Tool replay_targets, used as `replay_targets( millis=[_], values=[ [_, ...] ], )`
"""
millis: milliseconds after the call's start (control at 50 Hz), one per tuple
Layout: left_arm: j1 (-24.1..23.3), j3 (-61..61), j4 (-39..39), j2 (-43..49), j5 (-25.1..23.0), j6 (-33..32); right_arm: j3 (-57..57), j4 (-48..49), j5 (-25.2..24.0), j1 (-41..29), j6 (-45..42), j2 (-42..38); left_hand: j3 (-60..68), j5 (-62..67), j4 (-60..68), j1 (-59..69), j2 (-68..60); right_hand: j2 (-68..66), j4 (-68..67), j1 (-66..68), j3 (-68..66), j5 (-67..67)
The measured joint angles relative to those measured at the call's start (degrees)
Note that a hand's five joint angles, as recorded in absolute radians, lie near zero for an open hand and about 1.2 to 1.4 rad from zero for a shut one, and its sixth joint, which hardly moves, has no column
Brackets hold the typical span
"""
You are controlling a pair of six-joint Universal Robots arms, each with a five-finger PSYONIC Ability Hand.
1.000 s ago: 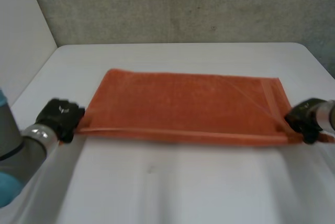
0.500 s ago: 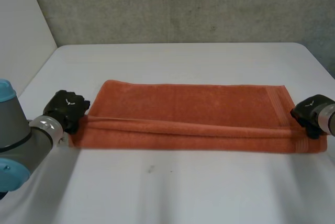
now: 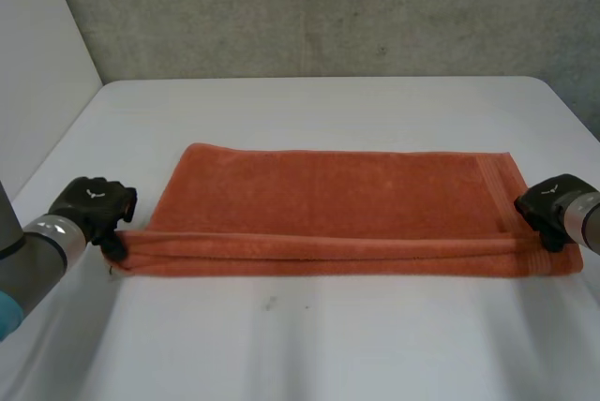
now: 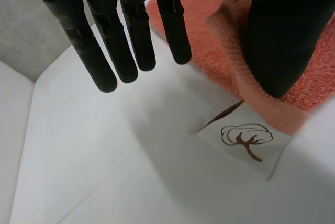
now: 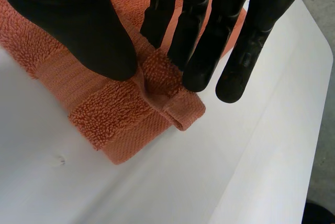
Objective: Fold the laundry
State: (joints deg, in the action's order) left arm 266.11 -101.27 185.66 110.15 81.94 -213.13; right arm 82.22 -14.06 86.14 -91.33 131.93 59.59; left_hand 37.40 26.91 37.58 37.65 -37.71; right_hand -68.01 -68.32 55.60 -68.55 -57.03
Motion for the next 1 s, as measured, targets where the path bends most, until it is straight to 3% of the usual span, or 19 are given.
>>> replay_targets(
  millis=[80, 160, 200, 360, 500, 640, 800, 920, 1000],
  values=[
    [0.89, -0.07, -0.69, -0.07, -0.01, 1.23, 0.46, 0.00, 0.04, 0.02, -0.01, 0.00, 5.40, 3.69, 5.05, 5.68, -5.17, 0.00, 0.00, 0.00, 0.00, 0.00],
    [1.16, -0.14, -1.77, -0.18, -0.13, 1.92, 0.88, -0.01, 0.03, 0.00, 0.02, 0.01, 24.10, 20.83, 23.47, 25.43, -23.97, 0.00, 0.00, 0.00, 0.00, 0.00],
    [1.12, -0.13, -2.18, -0.45, -0.23, 2.23, 0.97, -0.01, 0.02, -0.01, 0.04, 0.12, 30.02, 25.86, 30.13, 28.78, -30.08, 0.00, 0.00, 0.00, 0.00, 0.00],
    [0.69, 1.08, -2.67, -4.50, -0.43, 3.07, 0.23, -0.54, 0.14, 0.05, 0.12, 3.36, 30.84, 25.86, 30.72, 28.78, -30.93, 0.00, 0.00, 0.00, 0.00, 0.00],
    [-0.19, 8.89, -1.01, -19.19, -0.67, 5.72, -7.09, -2.20, 0.01, 0.53, 1.26, 19.24, 30.89, 25.86, 30.92, 28.78, -30.98, 0.00, 0.00, 0.00, 0.00, 0.00],
    [-0.32, 16.84, 2.67, -26.37, -0.83, 12.61, -14.14, -2.06, -1.95, 0.54, 5.53, 27.07, 30.95, 26.22, 30.93, 28.78, -31.01, 0.00, 0.00, 0.00, 0.00, 0.00],
    [-0.31, 19.18, 2.36, -21.72, -0.91, 15.50, -15.51, -2.24, -4.85, 0.59, 8.00, 26.73, 30.97, 27.55, 30.95, 28.78, -31.05, 0.00, 0.00, 0.00, 0.00, -0.08],
    [-0.36, 18.71, -2.28, -11.22, -0.91, 14.23, -14.51, -4.58, -4.67, 0.25, 6.87, 18.49, 30.98, 27.54, 30.96, 28.78, -31.06, 0.00, 0.00, 0.00, 0.00, -0.09],
    [-0.39, 18.75, -3.21, -8.88, -0.90, 13.67, -14.64, -5.41, -4.56, 0.05, 6.32, 16.06, 30.98, 27.55, 30.96, 28.78, -31.06, 0.00, 0.00, 0.00, 0.00, -0.09]
  ],
)
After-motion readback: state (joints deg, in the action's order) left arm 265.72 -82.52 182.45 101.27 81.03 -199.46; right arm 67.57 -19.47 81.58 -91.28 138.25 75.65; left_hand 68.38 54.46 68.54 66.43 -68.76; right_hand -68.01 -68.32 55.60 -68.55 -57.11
